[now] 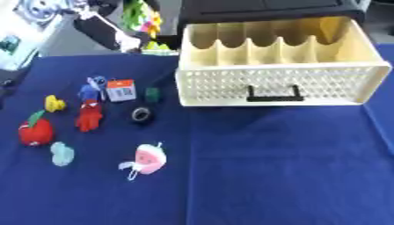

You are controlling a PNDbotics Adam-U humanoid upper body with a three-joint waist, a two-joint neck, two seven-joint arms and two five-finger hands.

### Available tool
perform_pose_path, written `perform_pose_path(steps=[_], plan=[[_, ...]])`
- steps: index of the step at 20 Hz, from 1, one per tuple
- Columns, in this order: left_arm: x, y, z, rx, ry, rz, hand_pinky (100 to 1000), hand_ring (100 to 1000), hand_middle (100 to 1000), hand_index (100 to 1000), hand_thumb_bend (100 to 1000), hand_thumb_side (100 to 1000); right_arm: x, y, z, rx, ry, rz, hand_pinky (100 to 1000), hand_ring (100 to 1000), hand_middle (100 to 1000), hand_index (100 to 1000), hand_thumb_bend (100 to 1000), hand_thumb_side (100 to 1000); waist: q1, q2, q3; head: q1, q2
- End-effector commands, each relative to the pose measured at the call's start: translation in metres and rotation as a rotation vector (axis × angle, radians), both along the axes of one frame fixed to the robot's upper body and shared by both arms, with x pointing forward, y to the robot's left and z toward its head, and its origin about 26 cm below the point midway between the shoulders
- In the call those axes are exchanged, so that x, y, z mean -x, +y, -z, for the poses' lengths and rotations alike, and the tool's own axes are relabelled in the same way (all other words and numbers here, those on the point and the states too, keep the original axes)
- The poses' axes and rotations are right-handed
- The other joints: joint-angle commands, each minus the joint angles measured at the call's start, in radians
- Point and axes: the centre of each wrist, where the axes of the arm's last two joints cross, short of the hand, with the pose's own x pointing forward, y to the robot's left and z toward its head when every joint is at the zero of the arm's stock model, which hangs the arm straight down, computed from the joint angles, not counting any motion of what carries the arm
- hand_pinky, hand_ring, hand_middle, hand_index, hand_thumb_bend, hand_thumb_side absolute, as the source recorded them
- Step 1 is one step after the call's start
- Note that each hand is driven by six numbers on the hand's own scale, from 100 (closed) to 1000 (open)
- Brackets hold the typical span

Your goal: Pick up objects from table and place into drawer.

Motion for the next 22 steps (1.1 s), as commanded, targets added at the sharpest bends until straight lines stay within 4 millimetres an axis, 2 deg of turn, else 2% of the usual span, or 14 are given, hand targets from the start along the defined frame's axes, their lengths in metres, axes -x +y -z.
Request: perform_pose_path(steps=[1, 10, 13, 17, 22], plan=[[0.002, -0.007, -0.019, 0.036, -0.059, 0.016, 179, 464, 568, 473, 100, 248, 0.006, 0.002, -0.008, 0.006, -0.034, -0.004, 529, 393, 315, 617, 100, 1000, -0.002, -0.017, -0.006, 0.012, -0.019], [-0.005, -0.037, -0.025, 0.054, -0.062, 0.068, 176, 461, 563, 471, 100, 260, 0.007, 0.004, -0.011, -0.004, -0.045, -0.017, 528, 394, 316, 616, 100, 1000, 0.006, -0.007, -0.018, 0.014, -0.045], [-0.006, -0.047, -0.023, 0.052, -0.054, 0.089, 175, 461, 562, 470, 100, 261, 0.008, 0.006, -0.012, -0.012, -0.053, -0.023, 528, 396, 318, 619, 100, 1000, 0.007, -0.005, -0.023, -0.005, -0.075], [-0.011, -0.054, -0.018, 0.046, -0.042, 0.093, 174, 461, 561, 470, 100, 260, 0.008, 0.008, -0.013, -0.017, -0.058, -0.034, 528, 396, 318, 619, 100, 1000, 0.009, -0.001, -0.031, -0.018, -0.103], [-0.021, -0.055, -0.008, 0.040, -0.029, 0.063, 171, 464, 562, 471, 100, 252, 0.008, 0.009, -0.014, -0.021, -0.062, -0.040, 526, 395, 318, 616, 100, 1000, 0.014, 0.004, -0.041, -0.023, -0.115]])
